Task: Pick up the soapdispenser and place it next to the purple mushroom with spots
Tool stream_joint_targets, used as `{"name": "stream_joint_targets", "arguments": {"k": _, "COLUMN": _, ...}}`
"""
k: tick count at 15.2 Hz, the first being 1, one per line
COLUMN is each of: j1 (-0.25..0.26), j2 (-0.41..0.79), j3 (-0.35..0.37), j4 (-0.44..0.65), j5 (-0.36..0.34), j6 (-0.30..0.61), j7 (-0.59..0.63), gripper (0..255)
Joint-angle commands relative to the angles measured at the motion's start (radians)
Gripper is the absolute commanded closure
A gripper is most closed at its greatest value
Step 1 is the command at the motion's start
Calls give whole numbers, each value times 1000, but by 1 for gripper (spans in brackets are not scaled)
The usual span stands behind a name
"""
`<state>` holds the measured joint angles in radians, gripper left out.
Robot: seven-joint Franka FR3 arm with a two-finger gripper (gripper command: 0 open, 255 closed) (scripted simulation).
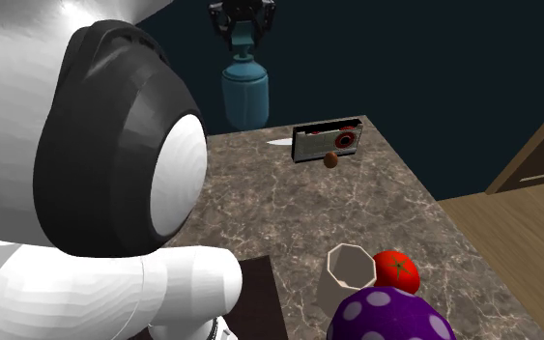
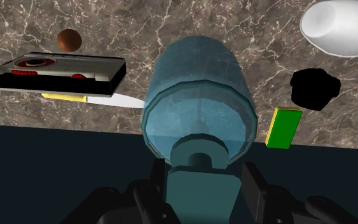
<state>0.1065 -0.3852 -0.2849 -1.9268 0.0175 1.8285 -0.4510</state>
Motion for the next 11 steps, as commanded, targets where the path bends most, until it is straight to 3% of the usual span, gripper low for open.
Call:
{"name": "stream_joint_targets", "arguments": {"k": 1, "j1": 2, "j2": 12, "j3": -1, "j4": 39, "j5": 3, "j6": -26, "j7": 0, "gripper": 255}}
{"name": "stream_joint_targets", "arguments": {"k": 11, "j1": 9, "j2": 67, "j3": -6, "j4": 229, "j5": 16, "j6": -164, "j7": 2, "gripper": 255}}
